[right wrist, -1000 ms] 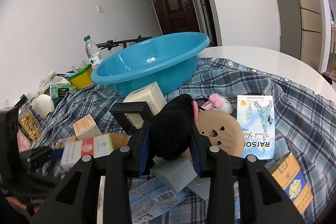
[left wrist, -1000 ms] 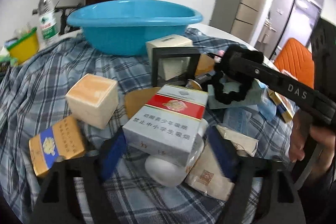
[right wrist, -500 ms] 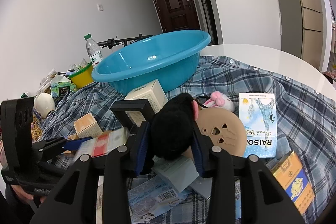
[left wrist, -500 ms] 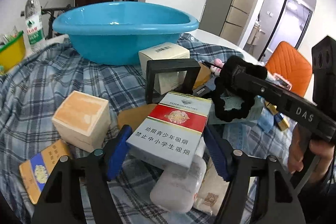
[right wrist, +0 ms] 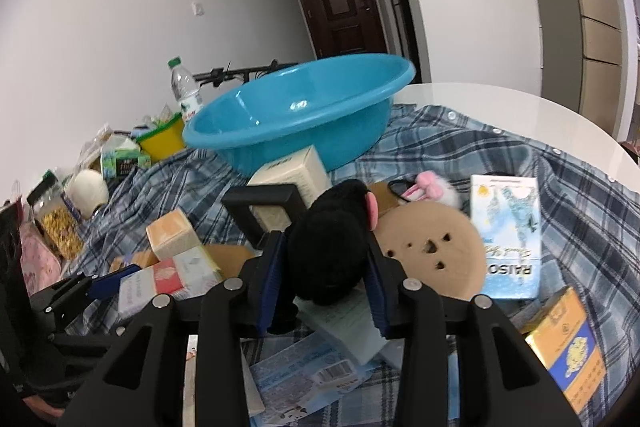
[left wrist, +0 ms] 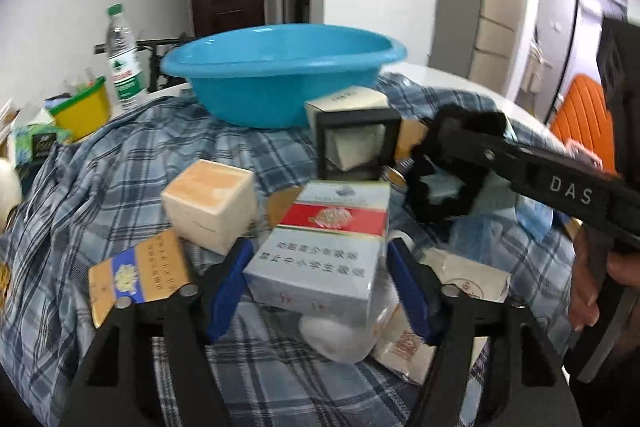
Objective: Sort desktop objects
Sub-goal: 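Close the left tool on the white red-banded cigarette box and lift it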
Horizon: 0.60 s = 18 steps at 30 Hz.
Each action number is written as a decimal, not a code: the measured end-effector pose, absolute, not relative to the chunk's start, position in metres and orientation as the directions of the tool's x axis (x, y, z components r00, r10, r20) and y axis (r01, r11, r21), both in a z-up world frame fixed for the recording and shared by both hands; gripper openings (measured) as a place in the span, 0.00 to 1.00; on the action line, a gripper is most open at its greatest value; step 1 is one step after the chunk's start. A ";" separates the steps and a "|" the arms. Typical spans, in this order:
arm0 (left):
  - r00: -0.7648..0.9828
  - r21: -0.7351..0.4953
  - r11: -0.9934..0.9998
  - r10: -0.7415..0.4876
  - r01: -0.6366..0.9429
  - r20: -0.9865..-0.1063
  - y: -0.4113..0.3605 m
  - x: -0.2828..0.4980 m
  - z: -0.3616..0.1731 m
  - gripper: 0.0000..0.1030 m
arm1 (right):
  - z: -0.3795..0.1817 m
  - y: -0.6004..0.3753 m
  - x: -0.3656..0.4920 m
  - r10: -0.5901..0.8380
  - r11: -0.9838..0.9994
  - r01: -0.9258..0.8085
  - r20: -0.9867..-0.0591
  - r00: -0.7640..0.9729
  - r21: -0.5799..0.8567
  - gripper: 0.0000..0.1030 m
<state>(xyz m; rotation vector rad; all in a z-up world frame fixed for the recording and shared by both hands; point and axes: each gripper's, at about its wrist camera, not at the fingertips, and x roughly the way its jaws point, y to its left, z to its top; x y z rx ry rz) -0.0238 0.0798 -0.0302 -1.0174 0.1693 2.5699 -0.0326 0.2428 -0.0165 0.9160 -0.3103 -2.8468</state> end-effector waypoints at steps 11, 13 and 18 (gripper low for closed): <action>-0.597 -0.221 -0.889 0.436 -0.400 -0.674 0.069 -0.056 -0.036 0.82 | -0.021 0.233 -0.040 -0.193 -0.975 0.088 -0.580 -0.792 0.204 0.36; -0.597 -0.205 -0.890 0.429 -0.407 -0.678 0.071 -0.058 -0.035 0.71 | -0.022 0.235 -0.040 -0.191 -0.975 0.084 -0.581 -0.791 0.207 0.36; -0.561 -0.170 -0.863 0.447 -0.476 -0.697 0.084 -0.057 -0.036 0.66 | -0.021 0.236 -0.039 -0.190 -0.975 0.084 -0.583 -0.790 0.204 0.36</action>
